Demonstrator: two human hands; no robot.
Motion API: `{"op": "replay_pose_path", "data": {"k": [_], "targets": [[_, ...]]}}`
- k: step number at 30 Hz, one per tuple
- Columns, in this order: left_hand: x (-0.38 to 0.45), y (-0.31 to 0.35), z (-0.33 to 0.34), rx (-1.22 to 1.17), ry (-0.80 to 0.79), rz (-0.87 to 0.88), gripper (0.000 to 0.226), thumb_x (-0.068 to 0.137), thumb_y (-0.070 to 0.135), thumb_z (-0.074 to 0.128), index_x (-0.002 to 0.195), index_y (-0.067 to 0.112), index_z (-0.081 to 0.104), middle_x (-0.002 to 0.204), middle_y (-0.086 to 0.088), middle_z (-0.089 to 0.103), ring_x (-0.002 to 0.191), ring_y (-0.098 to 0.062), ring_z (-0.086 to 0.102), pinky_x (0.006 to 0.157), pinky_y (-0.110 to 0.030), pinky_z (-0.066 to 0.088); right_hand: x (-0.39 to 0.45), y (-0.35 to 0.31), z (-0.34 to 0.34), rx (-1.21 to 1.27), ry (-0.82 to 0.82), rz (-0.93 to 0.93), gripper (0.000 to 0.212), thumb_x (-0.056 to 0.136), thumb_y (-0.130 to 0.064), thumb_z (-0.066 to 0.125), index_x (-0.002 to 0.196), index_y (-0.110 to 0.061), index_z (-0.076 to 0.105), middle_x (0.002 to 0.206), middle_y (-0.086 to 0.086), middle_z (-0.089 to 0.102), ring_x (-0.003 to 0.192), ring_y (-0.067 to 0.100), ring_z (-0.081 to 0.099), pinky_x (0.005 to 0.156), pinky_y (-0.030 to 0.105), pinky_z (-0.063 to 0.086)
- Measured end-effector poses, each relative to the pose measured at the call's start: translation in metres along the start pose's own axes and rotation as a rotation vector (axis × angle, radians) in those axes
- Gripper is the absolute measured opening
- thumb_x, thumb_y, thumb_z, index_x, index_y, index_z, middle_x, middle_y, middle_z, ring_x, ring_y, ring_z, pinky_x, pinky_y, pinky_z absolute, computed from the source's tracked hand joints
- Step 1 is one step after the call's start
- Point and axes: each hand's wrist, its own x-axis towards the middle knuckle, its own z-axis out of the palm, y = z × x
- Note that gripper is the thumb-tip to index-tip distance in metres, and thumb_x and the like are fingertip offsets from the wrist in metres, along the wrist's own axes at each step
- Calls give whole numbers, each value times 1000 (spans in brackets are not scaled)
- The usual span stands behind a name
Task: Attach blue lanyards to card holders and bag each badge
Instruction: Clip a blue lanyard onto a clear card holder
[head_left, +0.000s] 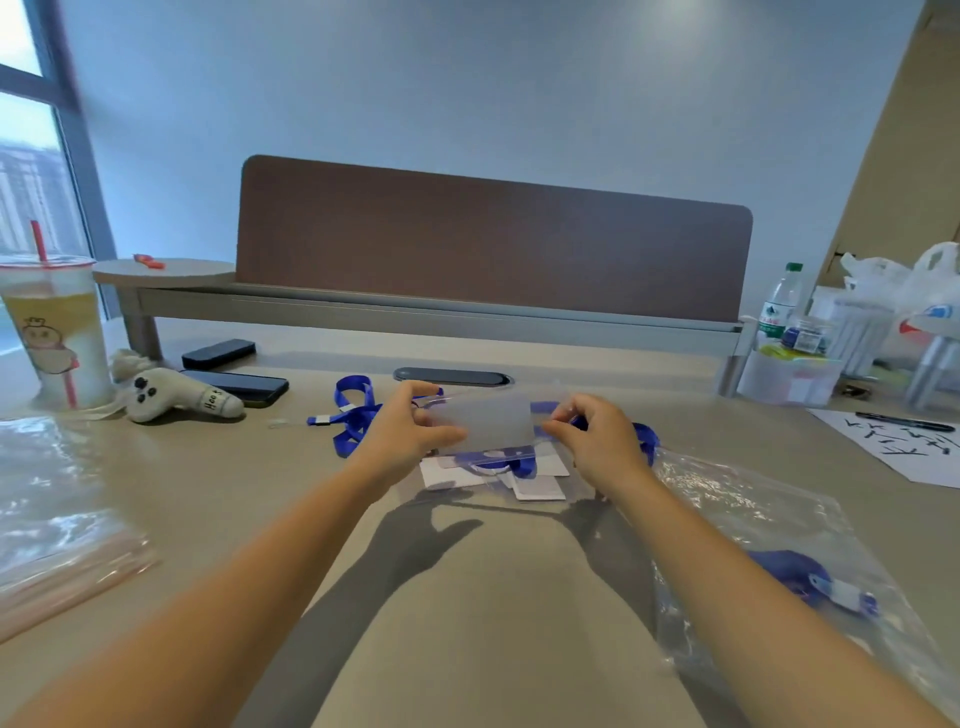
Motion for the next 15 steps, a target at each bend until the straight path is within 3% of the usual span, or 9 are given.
{"op": "replay_pose_path", "data": {"k": [3,5,8,11,13,15], "targets": [[1,2,-7,93,51,60,57,80,11,65,129,11,38,133,-12,50,116,-26,51,93,-34,44,-2,-7,5,-18,-91,-40,27,88,-10,53,66,-23,48,70,-7,51,64,5,45,59,20,38],[1,8,-6,275,59,132,54,79,19,67,127,14,43,136,-6,49,121,-23,48,90,-29,43,-2,-11,6,-13,-152,-50,29,88,-9,53,65,-24,47,69,-8,51,64,7,47,60,21,38],[2,18,-2,519,-5,196,43,81,24,64,121,14,52,128,-4,55,113,-19,52,82,-22,40,-1,-17,8,-2,-216,-61,27,87,-9,55,66,-25,49,71,-7,53,72,13,51,59,18,40],[3,19,3,551,-81,214,20,86,21,58,102,11,61,109,-11,64,91,-18,55,75,-21,41,-3,-23,11,-11,-221,-78,22,85,-12,58,70,-25,51,73,-8,53,78,15,53,63,19,43],[4,15,2,525,-67,212,9,88,20,55,90,12,59,100,-10,63,85,-15,52,68,-19,41,-4,-26,12,-5,-202,-80,2,87,-17,57,87,-19,56,82,-7,53,83,14,51,67,22,44],[4,11,0,506,-38,184,14,90,21,52,96,11,58,99,-6,59,87,-14,50,71,-22,41,-4,-27,13,-21,-191,-73,24,92,-20,47,115,-12,51,100,-4,52,89,11,48,72,21,42]]}}
